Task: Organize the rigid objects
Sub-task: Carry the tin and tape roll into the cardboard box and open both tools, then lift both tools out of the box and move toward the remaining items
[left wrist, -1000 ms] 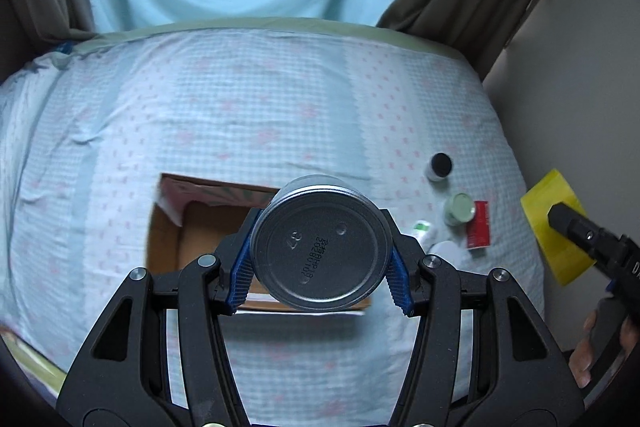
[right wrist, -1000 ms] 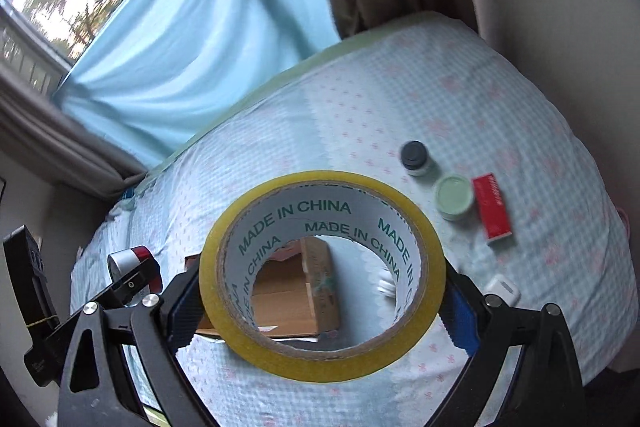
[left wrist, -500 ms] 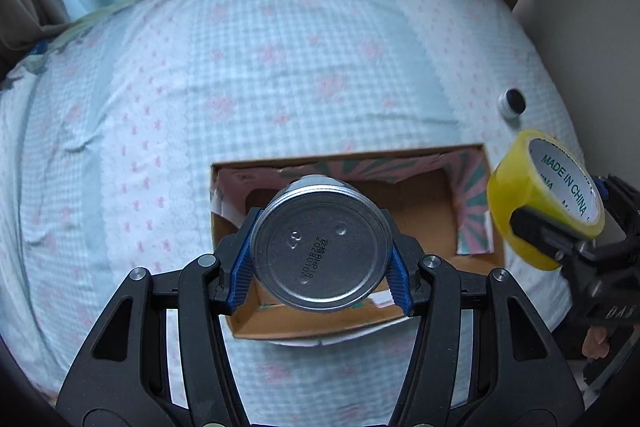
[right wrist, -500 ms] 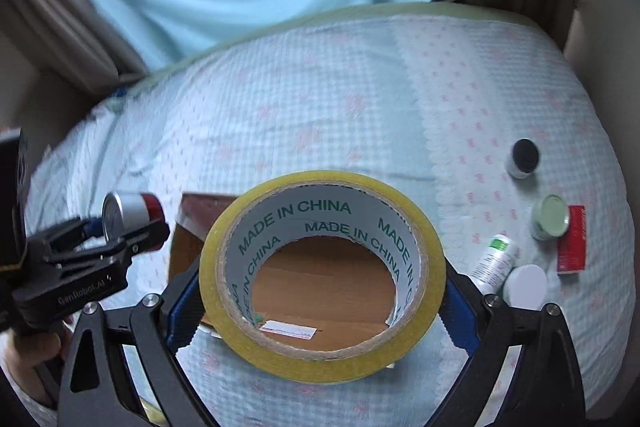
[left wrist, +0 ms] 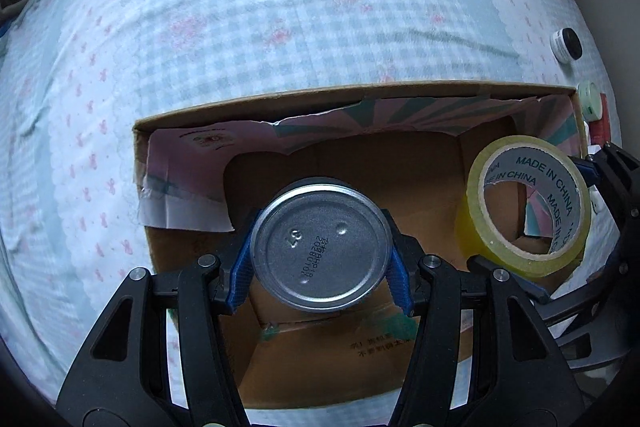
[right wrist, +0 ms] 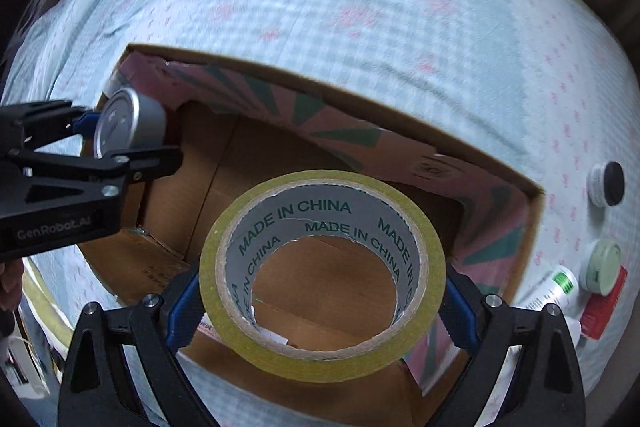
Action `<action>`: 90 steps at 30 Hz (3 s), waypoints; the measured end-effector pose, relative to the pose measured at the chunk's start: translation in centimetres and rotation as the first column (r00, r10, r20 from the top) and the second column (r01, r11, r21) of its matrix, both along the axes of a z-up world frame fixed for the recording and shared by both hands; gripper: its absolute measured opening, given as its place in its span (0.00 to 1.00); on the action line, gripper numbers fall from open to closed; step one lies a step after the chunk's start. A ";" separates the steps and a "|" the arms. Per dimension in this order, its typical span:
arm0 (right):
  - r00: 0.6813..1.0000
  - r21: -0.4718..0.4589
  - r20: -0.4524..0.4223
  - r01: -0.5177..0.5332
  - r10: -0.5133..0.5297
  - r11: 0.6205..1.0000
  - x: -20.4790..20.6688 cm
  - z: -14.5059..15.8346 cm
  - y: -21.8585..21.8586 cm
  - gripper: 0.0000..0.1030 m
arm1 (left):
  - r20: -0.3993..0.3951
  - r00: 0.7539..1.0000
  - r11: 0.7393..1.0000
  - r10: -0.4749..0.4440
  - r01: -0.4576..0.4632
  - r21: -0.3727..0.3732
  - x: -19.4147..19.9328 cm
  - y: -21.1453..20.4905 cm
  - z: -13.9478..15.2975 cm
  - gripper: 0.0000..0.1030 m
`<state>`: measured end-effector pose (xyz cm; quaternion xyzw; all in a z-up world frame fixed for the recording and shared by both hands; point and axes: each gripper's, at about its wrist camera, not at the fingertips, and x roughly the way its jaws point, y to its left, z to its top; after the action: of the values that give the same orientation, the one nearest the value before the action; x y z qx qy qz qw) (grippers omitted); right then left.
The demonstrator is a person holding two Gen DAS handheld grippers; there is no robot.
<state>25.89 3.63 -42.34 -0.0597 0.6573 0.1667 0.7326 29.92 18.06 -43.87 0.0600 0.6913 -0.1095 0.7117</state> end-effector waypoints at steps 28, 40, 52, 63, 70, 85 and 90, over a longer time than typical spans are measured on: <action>0.992 -0.007 0.123 0.018 -0.017 1.000 -4.6 3.6 -2.3 1.00 | 0.145 0.988 0.998 0.055 -0.050 -0.041 -3.7 1.8 8.0 1.00; 0.979 -0.034 0.203 0.041 -0.033 0.999 -9.5 12.4 -1.7 1.00 | 0.267 0.958 0.992 0.105 -0.084 -0.092 -9.8 2.5 17.5 1.00; 0.932 0.033 0.282 0.229 -0.229 0.973 -16.0 21.0 -6.6 1.00 | 0.365 0.930 0.993 0.052 -0.010 -0.118 -15.7 -2.1 24.3 1.00; 0.861 0.101 0.310 0.393 -0.404 0.914 -20.1 24.0 -21.9 1.00 | 0.389 0.919 0.996 -0.071 0.088 -0.025 -18.9 -17.0 24.2 1.00; 0.872 0.069 0.301 0.383 -0.385 0.921 -19.2 23.1 -32.4 1.00 | 0.313 0.942 0.992 -0.117 0.124 -0.001 -18.5 -25.7 21.2 1.00; 0.876 0.042 0.177 0.448 -0.448 0.893 -13.1 17.4 -40.4 1.00 | 0.049 0.966 0.967 -0.252 0.249 0.060 -12.2 -31.6 10.3 1.00; 0.889 0.018 0.119 0.443 -0.442 0.896 -10.4 13.0 -41.2 1.00 | -0.038 0.942 0.937 -0.334 0.336 0.099 -10.1 -33.4 5.1 1.00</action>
<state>15.49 -37.57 -29.39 0.0780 0.6091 -0.0119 0.7891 19.86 -15.31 -38.79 0.2124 0.6830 -0.1935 0.6715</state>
